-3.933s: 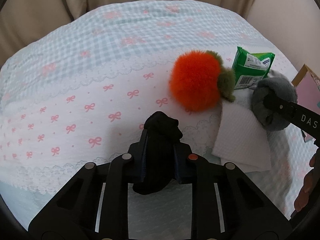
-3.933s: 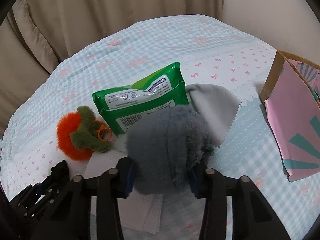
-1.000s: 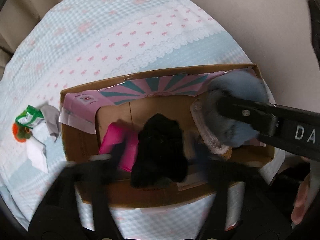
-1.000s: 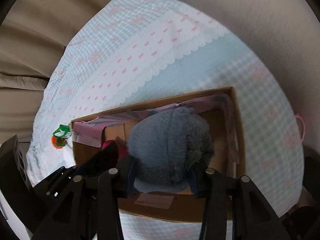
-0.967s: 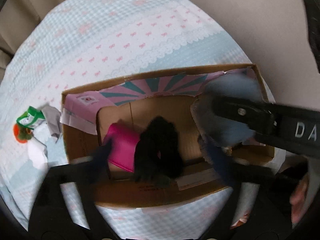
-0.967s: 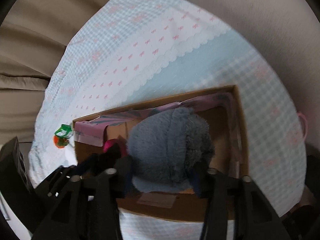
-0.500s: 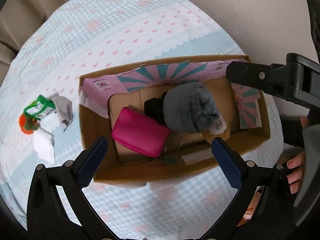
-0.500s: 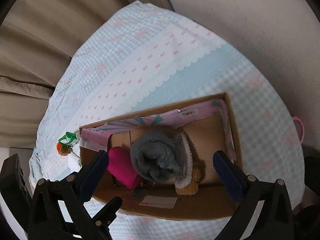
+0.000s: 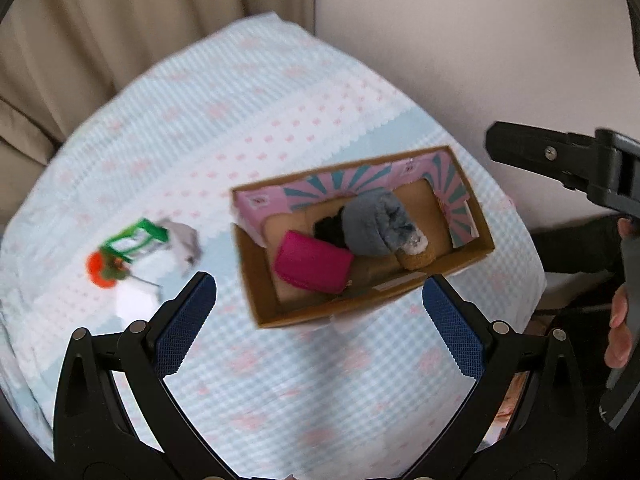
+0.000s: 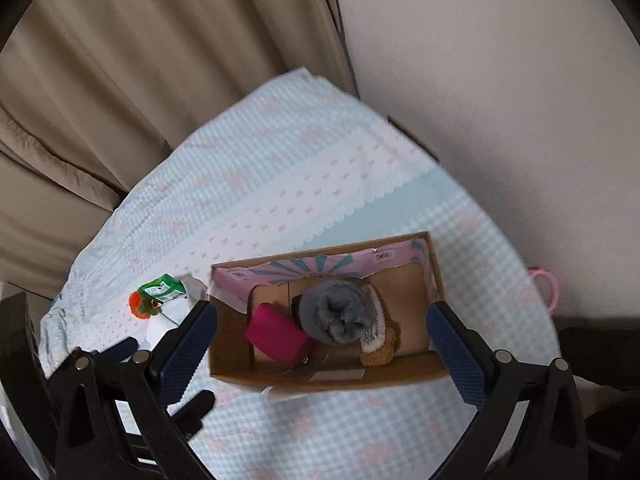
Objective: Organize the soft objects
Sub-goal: 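Lift both tools away from the box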
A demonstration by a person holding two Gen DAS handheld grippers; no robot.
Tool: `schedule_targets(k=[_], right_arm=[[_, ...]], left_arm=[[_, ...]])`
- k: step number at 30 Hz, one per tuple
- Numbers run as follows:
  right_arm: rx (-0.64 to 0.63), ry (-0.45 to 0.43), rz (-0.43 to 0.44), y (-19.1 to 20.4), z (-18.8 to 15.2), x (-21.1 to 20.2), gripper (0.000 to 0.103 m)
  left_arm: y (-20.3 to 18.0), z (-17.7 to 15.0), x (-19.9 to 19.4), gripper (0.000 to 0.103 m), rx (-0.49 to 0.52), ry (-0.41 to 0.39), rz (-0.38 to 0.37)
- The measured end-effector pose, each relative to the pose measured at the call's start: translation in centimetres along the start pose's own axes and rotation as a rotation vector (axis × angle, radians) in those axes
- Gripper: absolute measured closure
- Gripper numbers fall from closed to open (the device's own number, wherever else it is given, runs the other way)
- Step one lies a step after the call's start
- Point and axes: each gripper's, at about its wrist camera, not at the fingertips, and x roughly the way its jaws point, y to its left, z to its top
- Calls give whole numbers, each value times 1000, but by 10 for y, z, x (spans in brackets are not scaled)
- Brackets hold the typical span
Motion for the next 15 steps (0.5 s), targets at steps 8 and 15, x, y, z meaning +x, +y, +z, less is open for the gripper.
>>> schedule_targets(k=[8,15], right_arm=[[-91,-167,-45,79,-37,-86,0],[-149,-268,-63,147,-86,-131,0]], left_arm=[[61,-36,-97,0,-51,-149,1],[121,-80,-165,0,-110,-268,13]])
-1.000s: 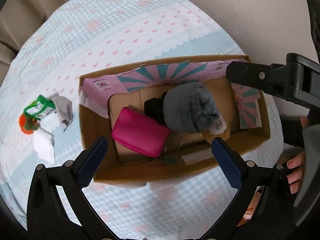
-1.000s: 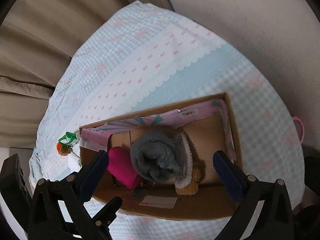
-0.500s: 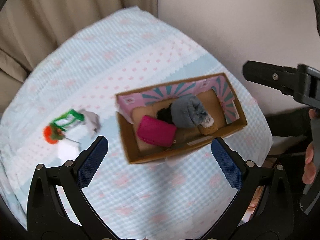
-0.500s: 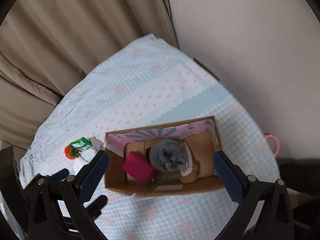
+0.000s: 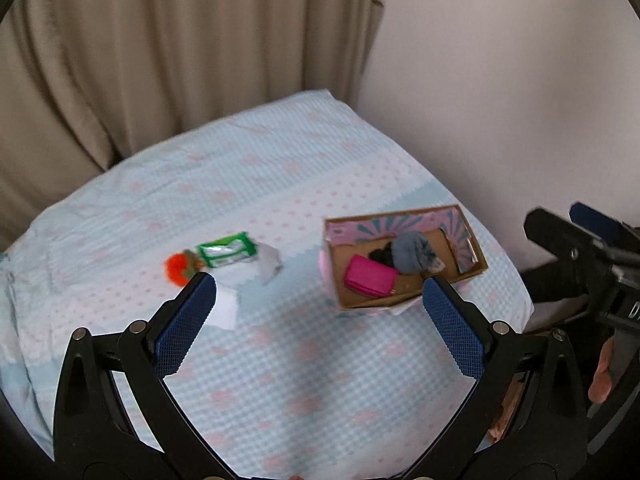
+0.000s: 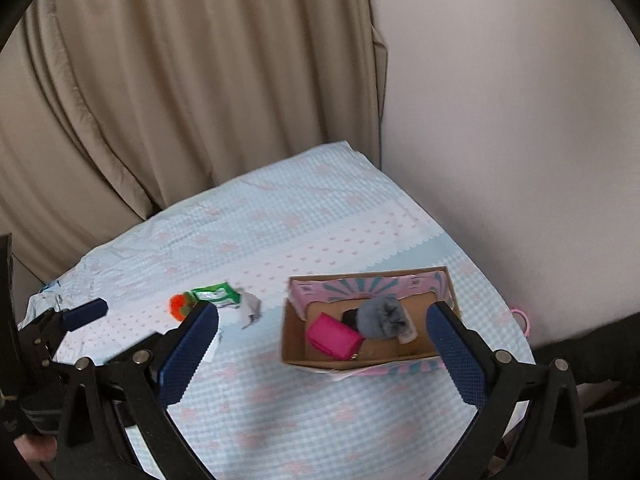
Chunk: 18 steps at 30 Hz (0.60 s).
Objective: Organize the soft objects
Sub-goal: 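Lift both tools away from the box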
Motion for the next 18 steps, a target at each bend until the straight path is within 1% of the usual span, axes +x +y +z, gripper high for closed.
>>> schedule_targets(k=[4,7,14,18], right_arm=[[-19,-38,-33,35,-18,-25,0],[-13,-57,-53,52,-29,-36,0],[32,-87,-85,82,-47,-46,0],[37,-64,-80,93,-47,-37,0]], left_arm=[[36,-16,-37,0,-26,-71,28],[57,-29,-52,0,-31,-97,33],[109,-57,-66,0,-87,-76,43],[132,-67,-63,0,-131,-57,60]])
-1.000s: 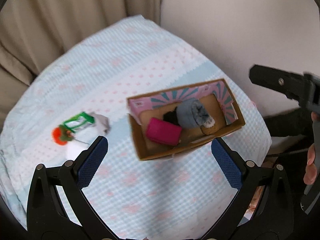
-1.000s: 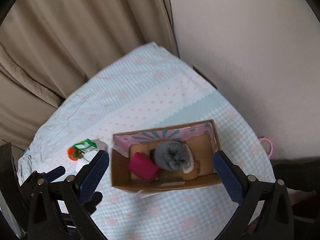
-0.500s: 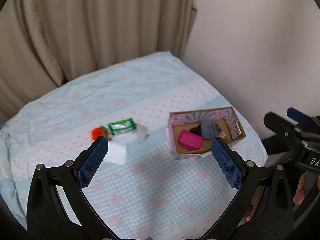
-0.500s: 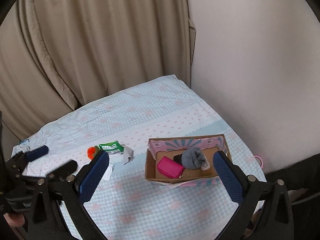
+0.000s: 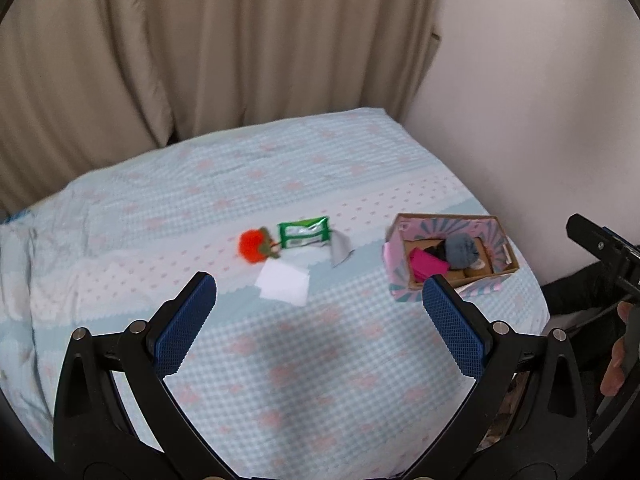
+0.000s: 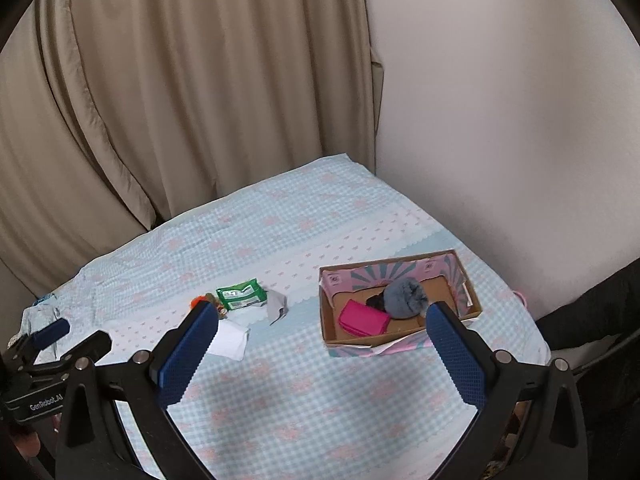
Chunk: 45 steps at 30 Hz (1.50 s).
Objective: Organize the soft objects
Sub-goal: 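Lift both tools away from the box, then move both tools toward the white cloth and green wipes pack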
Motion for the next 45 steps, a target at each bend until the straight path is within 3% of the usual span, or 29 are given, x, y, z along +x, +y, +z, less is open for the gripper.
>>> schedule_targets(k=[4,11,21,28,38,45], right_arm=[[-69,-12,25,12,4,12,0],[-216,-13,149,27,22,58,0],[-536,33,399,54,50,176,0],[-758,87,585,86,48,267,0],[-1031,200,787,148,25,374,1],[-1236,313,864,180,-12,429,12]], left_arm=[[20,-5,13,0,-64,21,34],[42,-13,52,0,-244,72,112],[49,-33,143,0,-535,125,219],[50,-54,225,0,-705,126,260],[51,-89,333,0,-835,112,312],[48,-98,391,1,-835,97,354]])
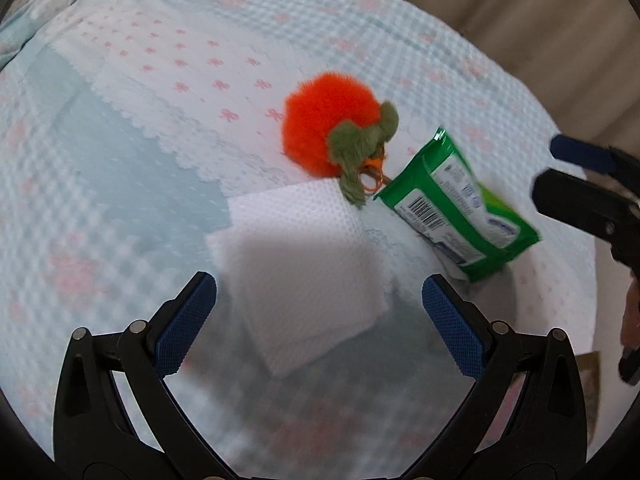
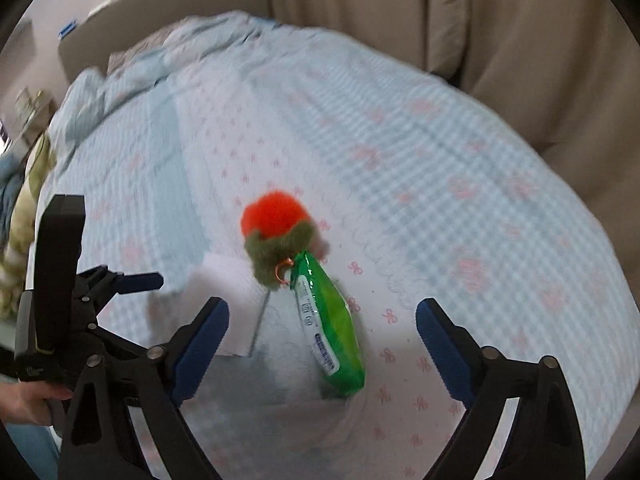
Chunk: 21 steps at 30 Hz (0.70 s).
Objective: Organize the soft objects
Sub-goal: 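Move both tools toward the white cloth and green wipes pack, then grasp the white cloth with the left tool while the right tool grasps the green wipes pack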
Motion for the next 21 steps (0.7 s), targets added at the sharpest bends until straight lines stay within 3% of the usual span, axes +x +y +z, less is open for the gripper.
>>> schedule_targets(k=[5,7,15,19,21], right_arm=[[-51,61,48,-6,2,36,22],[-74,89,65,-5,1,52,29],[-147,159,95,4,0,89,43],[-150,170,97,6,-2,97,58],[-149,172,92,7,-4,98,66]], left_arm=[[-5,-3,28,4,14,1,51],[-10,-4,29,4,33,-15,73],[-16,-3,39,4,84,-3,120],[-16,-4,38,16,111,-3,146],[-13,-3,35,28,102,2,148]])
